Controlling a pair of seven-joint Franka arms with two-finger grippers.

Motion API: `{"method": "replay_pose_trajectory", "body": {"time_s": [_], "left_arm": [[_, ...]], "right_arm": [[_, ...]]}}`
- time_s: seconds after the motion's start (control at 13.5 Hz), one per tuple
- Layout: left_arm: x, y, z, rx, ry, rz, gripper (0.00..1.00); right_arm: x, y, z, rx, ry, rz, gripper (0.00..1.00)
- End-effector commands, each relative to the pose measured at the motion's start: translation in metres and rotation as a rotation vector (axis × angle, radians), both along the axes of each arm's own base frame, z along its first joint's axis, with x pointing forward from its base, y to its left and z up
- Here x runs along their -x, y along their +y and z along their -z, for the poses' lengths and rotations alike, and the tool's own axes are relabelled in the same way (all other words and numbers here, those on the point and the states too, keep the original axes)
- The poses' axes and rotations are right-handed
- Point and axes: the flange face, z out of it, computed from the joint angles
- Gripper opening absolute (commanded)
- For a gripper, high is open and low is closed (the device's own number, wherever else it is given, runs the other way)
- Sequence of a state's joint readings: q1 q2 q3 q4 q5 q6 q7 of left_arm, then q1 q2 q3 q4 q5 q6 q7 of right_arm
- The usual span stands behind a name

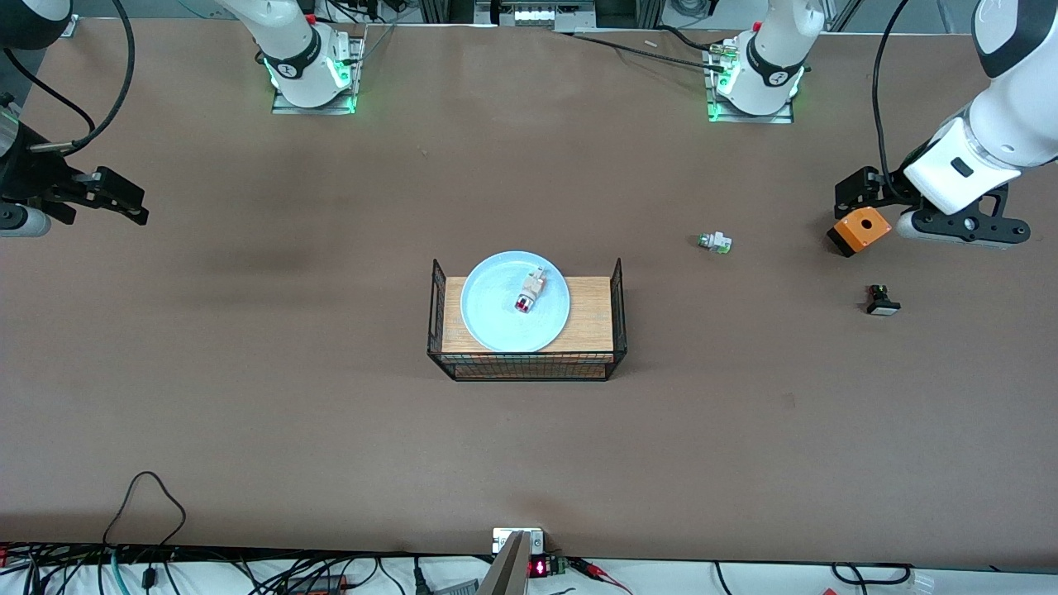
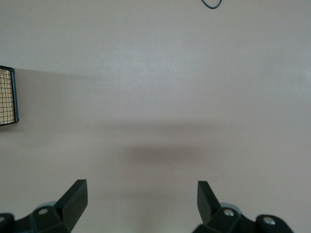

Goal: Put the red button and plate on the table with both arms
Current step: 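Move the left gripper over the red button on the blue plate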

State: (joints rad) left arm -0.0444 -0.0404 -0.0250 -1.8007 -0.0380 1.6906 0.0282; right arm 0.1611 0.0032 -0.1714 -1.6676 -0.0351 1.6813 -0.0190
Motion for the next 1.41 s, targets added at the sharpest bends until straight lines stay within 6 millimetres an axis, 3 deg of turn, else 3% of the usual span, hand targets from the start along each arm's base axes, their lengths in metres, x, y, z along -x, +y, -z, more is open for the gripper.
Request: {"method": "replay_pose_trajectory", "body": {"time_s": [0.0, 0.37, 0.52, 0.74, 0.89, 1.11, 1.19, 1.33], "left_arm": [[0.004, 0.002, -0.003, -0.010, -0.015, -0.004, 1.00], [0.008, -0.001, -0.002, 0.002, 0.009, -0.004, 1.00], [0.011, -0.018, -0.007, 0.001, 0.015, 0.027, 1.00], [0.016, -0.085, -0.025, 0.061, -0.017, 0.083, 1.00], [0.018, -0.130, -0.023, 0.176, -0.025, 0.062, 1.00], [0.013, -0.207, -0.004, 0.232, -0.068, 0.049, 1.00], [0.014, -0.247, 0.005, 0.239, -0.069, 0.015, 1.00], [-0.004, -0.303, 0.022, 0.268, -0.082, -0.046, 1.00]], "right_arm": [[0.001, 0.003, -0.006, -0.014, 0.001, 0.003, 1.00], [0.000, 0.003, -0.005, -0.013, 0.003, 0.004, 1.00], [0.000, 0.003, -0.005, -0.013, 0.003, 0.006, 1.00], [0.000, 0.003, -0.005, -0.013, 0.002, 0.007, 1.00], [0.000, 0.003, -0.005, -0.012, -0.002, 0.007, 1.00], [0.000, 0.003, -0.006, -0.012, -0.007, 0.007, 1.00], [-0.001, 0.003, -0.006, -0.012, -0.008, 0.007, 1.00], [-0.001, 0.003, -0.006, -0.012, -0.010, 0.007, 1.00]]}}
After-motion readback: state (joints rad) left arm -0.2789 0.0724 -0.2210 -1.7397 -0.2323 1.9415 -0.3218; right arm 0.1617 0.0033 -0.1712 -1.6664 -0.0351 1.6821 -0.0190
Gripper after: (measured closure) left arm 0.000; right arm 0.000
